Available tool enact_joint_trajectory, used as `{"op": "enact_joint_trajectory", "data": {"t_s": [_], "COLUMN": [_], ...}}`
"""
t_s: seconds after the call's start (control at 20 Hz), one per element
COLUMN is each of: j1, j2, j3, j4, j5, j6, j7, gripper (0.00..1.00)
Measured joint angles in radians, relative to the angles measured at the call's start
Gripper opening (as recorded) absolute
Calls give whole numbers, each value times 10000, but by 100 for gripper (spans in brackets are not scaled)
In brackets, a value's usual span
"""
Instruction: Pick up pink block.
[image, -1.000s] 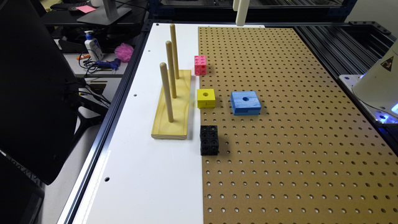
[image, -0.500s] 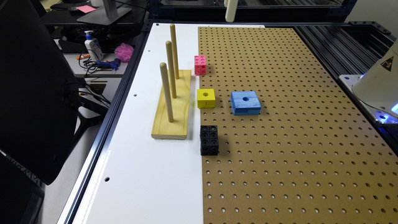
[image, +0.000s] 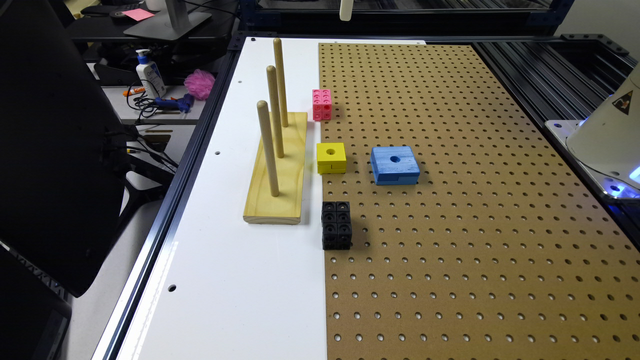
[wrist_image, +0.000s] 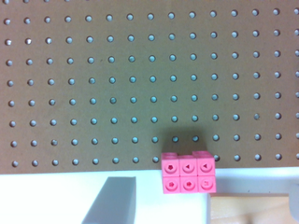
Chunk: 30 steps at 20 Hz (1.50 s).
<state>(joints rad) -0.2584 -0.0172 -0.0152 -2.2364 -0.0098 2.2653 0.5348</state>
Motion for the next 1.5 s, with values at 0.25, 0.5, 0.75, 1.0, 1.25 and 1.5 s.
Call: {"op": "enact_joint_trajectory", "data": {"t_s": [0.25,0.5,0.75,1.0,1.25,1.5], "j1": [0,0,0,-1,-1,1], "j2": [0,208,1065,1827,2331,2332], "j3": [42,44,45,47,48,121], "j4": [1,-44,-51,-131,-112,12], "j5": [0,0,0,0,0,2], "j6": [0,63,825,1489,2009,2009], "j7": [0,0,0,0,0,1], "gripper": [100,100,100,100,100,100]}}
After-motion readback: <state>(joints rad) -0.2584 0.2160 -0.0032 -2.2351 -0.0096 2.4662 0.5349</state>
